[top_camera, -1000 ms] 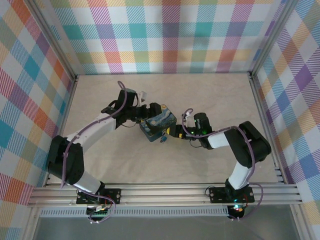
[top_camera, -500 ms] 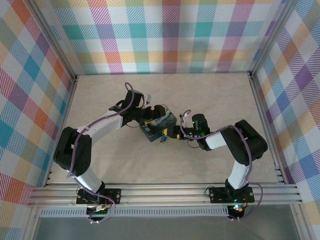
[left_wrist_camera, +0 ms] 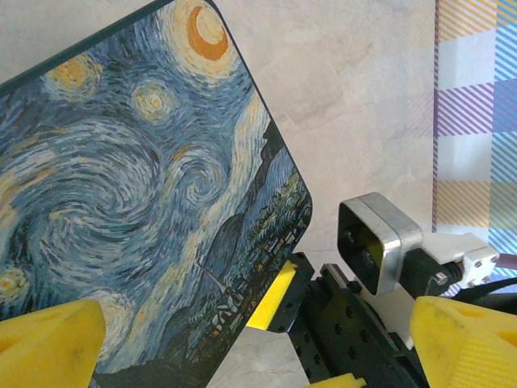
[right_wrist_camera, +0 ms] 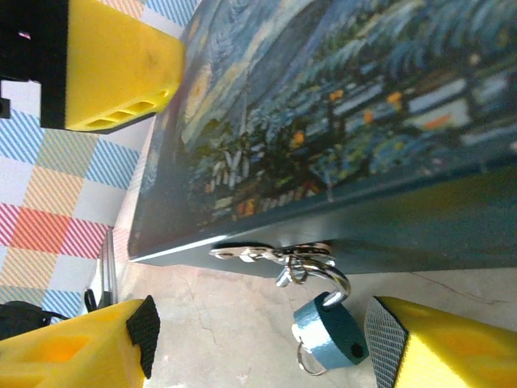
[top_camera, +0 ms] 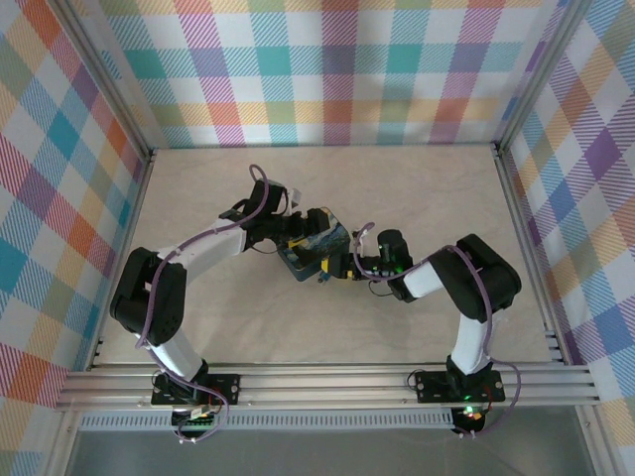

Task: Unlock the padlock with the key

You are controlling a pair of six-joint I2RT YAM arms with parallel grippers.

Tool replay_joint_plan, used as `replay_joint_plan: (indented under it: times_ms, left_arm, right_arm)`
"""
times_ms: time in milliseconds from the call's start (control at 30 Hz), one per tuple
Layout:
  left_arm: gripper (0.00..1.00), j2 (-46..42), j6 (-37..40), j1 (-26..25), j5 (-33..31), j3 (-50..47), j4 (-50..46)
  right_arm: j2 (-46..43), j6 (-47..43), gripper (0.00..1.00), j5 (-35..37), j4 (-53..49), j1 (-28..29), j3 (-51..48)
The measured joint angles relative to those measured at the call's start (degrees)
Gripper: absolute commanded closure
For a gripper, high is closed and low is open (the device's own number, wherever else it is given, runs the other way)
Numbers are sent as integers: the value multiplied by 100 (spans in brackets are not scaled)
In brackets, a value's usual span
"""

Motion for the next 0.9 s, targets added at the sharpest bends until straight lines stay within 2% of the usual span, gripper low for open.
replay_joint_plan:
  times_ms: [900]
  left_arm:
    - [2, 85, -37, -4, -35, 33, 7]
  right_arm:
    - [466, -15, 32, -273, 857, 127, 11]
